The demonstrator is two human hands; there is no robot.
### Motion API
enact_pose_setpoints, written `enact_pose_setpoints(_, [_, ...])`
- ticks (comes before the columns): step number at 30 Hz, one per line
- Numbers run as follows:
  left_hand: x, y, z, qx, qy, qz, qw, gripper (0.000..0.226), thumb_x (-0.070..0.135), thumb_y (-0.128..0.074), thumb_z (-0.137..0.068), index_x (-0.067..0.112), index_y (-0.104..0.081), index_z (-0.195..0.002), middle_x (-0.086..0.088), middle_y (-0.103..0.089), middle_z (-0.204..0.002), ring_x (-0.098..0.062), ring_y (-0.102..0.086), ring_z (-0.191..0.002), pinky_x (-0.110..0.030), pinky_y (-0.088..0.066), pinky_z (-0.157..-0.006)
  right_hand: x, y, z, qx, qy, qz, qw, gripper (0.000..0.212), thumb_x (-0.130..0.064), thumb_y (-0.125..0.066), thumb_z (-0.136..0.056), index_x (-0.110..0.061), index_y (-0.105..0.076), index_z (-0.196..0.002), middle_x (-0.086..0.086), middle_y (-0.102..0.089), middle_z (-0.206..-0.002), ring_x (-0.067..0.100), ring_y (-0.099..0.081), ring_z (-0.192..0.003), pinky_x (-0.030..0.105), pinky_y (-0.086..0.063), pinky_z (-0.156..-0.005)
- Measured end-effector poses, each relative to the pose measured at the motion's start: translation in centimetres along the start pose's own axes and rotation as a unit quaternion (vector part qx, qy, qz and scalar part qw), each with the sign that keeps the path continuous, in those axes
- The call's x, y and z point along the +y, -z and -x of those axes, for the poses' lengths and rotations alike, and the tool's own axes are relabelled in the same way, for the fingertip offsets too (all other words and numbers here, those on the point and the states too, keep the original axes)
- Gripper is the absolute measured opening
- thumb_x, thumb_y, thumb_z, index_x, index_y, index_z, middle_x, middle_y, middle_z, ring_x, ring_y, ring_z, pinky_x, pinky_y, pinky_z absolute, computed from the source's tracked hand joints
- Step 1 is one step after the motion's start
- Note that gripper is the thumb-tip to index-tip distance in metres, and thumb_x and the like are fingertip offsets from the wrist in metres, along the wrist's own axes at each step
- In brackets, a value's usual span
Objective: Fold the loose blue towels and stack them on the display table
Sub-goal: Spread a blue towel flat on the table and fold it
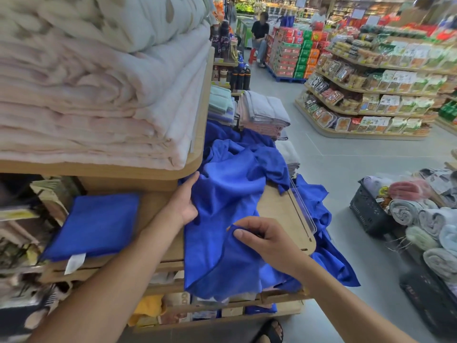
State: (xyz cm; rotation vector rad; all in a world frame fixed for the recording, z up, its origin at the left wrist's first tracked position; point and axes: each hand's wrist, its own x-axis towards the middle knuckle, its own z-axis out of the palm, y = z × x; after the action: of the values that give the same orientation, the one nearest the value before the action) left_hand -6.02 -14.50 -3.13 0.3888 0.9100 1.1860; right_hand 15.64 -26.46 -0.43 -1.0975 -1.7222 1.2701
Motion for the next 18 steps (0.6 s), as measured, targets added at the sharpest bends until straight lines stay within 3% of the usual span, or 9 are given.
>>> enact_pose_setpoints(3, [0.1, 0.3, 0.1, 0.067, -0.126, -0.059, 0.988, 0.016, 0.003, -0.061, -0.096, 0.003, -0.068, -0.11, -0.019, -0.069, -0.118, -0.034, -0.063, -0.117, -0.044, -0.047, -0.11, -0.1, -0.1, -0.3, 0.002, -0.001, 0.0, 1.0, 0.015, -0.006, -0.064, -0.1, 0.002, -0.073, -0.108, 0.016, -0.076, -0.096, 0.011, -0.062, -0.088, 0.029, -0.049, -0.081])
enact_pose_setpoints(6, [0.3, 0.3, 0.9, 0.039, -0.152, -0.087, 0.984, 0.03, -0.016, -0.055, -0.09, 0.012, -0.066, -0.085, -0.004, -0.075, -0.083, -0.021, -0.071, -0.085, -0.029, -0.059, -0.076, -0.1, 0.2, -0.4, -0.003, -0.001, 0.003, 1.0, 0.015, -0.009, -0.063, -0.101, -0.003, -0.075, -0.107, -0.002, -0.075, -0.092, 0.006, -0.063, -0.086, 0.023, -0.049, -0.079])
enact_pose_setpoints(8, [0.2, 0.0, 1.7, -0.004, -0.147, -0.116, 0.982, 0.03, -0.014, -0.053, -0.091, 0.013, -0.067, -0.091, -0.002, -0.076, -0.083, -0.015, -0.073, -0.078, -0.024, -0.058, -0.067, -0.2, 0.4, -0.6, 0.003, 0.002, 0.004, 1.0, 0.015, -0.01, -0.062, -0.101, -0.008, -0.077, -0.106, -0.009, -0.076, -0.092, 0.003, -0.066, -0.088, 0.019, -0.05, -0.08])
enact_pose_setpoints(11, [-0.5, -0.6, 3.2, -0.054, -0.111, -0.165, 0.978, 0.016, 0.009, -0.061, -0.097, 0.02, -0.068, -0.088, -0.001, -0.07, -0.081, -0.017, -0.067, -0.072, -0.025, -0.053, -0.06, -0.6, 0.5, -1.3, 0.032, 0.018, 0.018, 0.999, 0.014, -0.01, -0.065, -0.1, -0.015, -0.078, -0.103, -0.013, -0.076, -0.093, 0.001, -0.068, -0.09, 0.019, -0.05, -0.081])
enact_pose_setpoints(13, [-1.4, -0.9, 4.0, -0.054, -0.115, -0.226, 0.966, 0.016, 0.022, -0.064, -0.099, 0.021, -0.066, -0.082, -0.003, -0.061, -0.078, -0.022, -0.059, -0.074, -0.029, -0.046, -0.064, -0.8, 0.6, -1.9, 0.067, 0.034, 0.034, 0.997, 0.013, -0.01, -0.068, -0.098, -0.018, -0.078, -0.099, -0.014, -0.075, -0.09, 0.0, -0.067, -0.087, 0.018, -0.05, -0.08])
enact_pose_setpoints(15, [-2.2, -1.2, 4.8, -0.067, -0.146, -0.272, 0.949, 0.015, 0.025, -0.063, -0.1, 0.021, -0.067, -0.086, -0.005, -0.06, -0.082, -0.023, -0.055, -0.081, -0.036, -0.042, -0.07, -1.1, 0.6, -2.5, 0.096, 0.045, 0.043, 0.993, 0.013, -0.011, -0.072, -0.095, -0.022, -0.079, -0.096, -0.013, -0.075, -0.089, -0.001, -0.067, -0.081, 0.015, -0.049, -0.077])
enact_pose_setpoints(18, [-2.9, -1.4, 5.7, -0.098, -0.167, -0.28, 0.94, 0.01, 0.019, -0.062, -0.1, 0.019, -0.073, -0.101, -0.002, -0.072, -0.089, -0.017, -0.064, -0.081, -0.033, -0.049, -0.066, -1.7, 0.7, -3.3, 0.126, 0.063, 0.057, 0.988, 0.017, -0.012, -0.075, -0.092, -0.028, -0.076, -0.09, -0.015, -0.074, -0.086, -0.002, -0.066, -0.076, 0.014, -0.049, -0.072])
